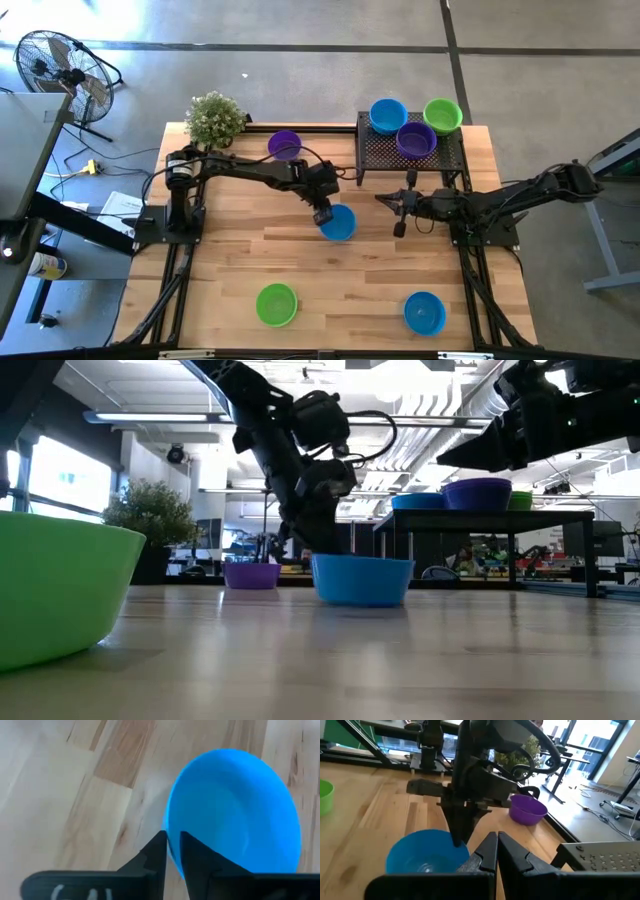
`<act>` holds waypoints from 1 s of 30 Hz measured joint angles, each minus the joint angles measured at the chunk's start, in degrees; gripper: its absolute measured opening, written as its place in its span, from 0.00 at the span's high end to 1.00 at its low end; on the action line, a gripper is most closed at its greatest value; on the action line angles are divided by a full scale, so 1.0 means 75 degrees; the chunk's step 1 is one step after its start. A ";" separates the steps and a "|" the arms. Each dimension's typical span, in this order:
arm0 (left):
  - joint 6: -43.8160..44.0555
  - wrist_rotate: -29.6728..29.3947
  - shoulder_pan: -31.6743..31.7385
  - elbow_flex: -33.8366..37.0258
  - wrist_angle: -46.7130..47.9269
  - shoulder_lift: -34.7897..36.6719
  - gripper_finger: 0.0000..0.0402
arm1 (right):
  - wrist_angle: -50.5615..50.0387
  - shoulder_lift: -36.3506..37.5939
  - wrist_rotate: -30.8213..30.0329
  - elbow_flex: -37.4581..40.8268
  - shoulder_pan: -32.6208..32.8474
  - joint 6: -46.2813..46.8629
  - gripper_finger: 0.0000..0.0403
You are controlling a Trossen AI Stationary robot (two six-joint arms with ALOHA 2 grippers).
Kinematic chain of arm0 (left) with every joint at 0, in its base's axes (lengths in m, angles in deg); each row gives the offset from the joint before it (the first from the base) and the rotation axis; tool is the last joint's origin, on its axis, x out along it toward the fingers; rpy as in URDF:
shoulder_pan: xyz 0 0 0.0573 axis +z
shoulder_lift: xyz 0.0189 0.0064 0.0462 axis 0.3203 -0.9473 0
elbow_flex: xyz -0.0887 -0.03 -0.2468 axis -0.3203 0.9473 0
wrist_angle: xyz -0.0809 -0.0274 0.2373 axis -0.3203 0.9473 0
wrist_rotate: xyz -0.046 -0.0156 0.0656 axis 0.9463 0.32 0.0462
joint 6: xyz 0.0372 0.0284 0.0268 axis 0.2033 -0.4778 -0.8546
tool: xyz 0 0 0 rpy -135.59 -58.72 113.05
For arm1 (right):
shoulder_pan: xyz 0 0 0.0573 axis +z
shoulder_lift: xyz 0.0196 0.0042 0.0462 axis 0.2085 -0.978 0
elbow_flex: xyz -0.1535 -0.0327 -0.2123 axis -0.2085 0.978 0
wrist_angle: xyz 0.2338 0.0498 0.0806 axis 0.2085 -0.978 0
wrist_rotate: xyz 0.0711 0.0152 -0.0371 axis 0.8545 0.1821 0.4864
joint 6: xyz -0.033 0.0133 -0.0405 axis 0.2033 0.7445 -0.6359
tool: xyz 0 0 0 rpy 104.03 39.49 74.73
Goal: Pick & Place Mini bowls
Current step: Stack the blue bowl on top of the blue bowls on the shelf
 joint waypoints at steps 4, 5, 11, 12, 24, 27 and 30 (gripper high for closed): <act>-0.0629 0.0040 -0.0040 0.0000 -0.0083 0.0000 0.87 | -0.0024 0.0000 0.0020 0.0000 0.0000 0.0250 1.00; -0.0793 -0.0033 -0.0092 0.0000 -0.0116 0.0023 0.88 | -0.0048 0.0000 0.0023 0.0000 0.0000 0.0319 1.00; -0.1516 0.0062 -0.0254 0.0159 -0.0750 0.0452 0.98 | -0.0067 0.0000 0.0026 0.0000 0.0000 0.0394 1.00; -0.1517 0.0014 -0.0294 0.0255 -0.0927 0.0521 0.98 | -0.0069 0.0000 0.0029 0.0000 0.0000 0.0433 1.00; -0.0848 -0.0744 -0.0303 0.4174 -0.6135 0.2509 1.00 | -0.0074 -0.0003 -0.0346 -0.0008 0.0000 0.0795 1.00; -0.0783 -0.0951 -0.0303 0.5362 -0.7697 0.3009 1.00 | -0.0237 -0.0080 -0.0408 -0.0194 0.0000 0.0964 0.98; -0.0869 -0.1377 -0.0303 0.6315 -0.9023 0.3370 1.00 | -0.0362 -0.0279 -0.0497 -0.0547 0.0028 0.0987 0.93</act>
